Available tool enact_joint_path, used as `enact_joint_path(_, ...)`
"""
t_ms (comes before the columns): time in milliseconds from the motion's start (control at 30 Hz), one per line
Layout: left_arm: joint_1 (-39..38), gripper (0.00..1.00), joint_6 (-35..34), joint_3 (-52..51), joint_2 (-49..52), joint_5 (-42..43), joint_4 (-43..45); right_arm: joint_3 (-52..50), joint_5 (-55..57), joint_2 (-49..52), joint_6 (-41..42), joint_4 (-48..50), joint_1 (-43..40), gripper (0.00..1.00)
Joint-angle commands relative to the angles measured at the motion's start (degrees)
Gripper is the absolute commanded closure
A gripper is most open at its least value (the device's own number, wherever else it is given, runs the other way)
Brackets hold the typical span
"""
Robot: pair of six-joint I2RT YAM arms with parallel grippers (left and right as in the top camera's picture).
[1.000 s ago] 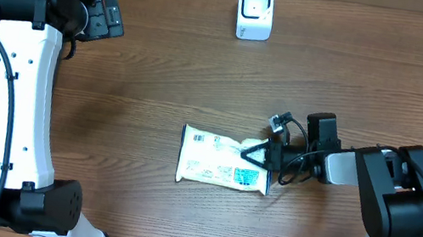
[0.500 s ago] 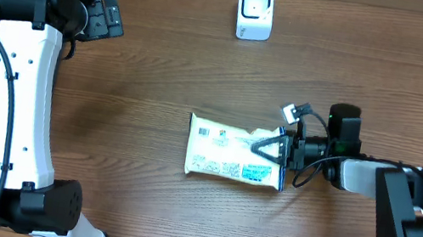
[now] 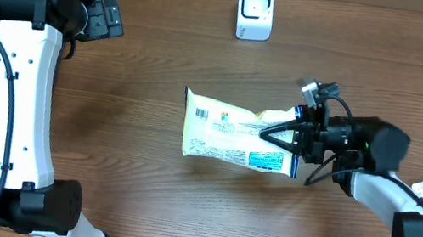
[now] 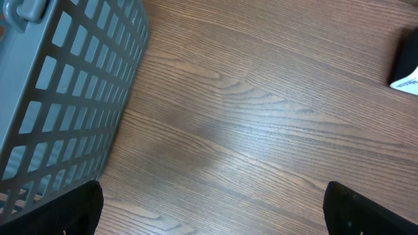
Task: Scan the item barcode
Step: 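Lift the snack bag and raise it toward the scanner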
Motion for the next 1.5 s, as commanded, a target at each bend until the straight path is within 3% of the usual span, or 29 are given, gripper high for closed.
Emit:
enact_joint_path(0, 0.2, 0.00, -0.2, -0.2, 0.1, -0.8, 0.0, 0.3, -3.9, -0.5, 24.0, 2.2, -0.1, 0.96)
enact_joint_path(1033, 0.2, 0.00, -0.2, -0.2, 0.1, -0.8, 0.0, 0.3, -3.0, -0.5, 23.0, 0.3, -0.1, 0.96)
enact_joint_path(1200, 0.2, 0.00, -0.2, -0.2, 0.1, -0.8, 0.0, 1.4, -2.6, -0.4, 7.8, -4.0, -0.6, 0.96)
enact_joint_path(1300, 0.2, 0.00, -0.2, -0.2, 0.1, -0.8, 0.0, 5.2, -2.6, 0.0, -5.2, -15.0, -0.7, 0.96)
enact_joint_path(1333, 0.2, 0.00, -0.2, -0.2, 0.1, -0.8, 0.0, 9.4, -2.5, 0.8, -13.5, -23.5, -0.7, 0.96)
enact_joint_path(1467, 0.2, 0.00, -0.2, -0.2, 0.1, -0.8, 0.0, 20.6, -1.9, 3.6, -24.4, -36.8, -0.9, 0.96)
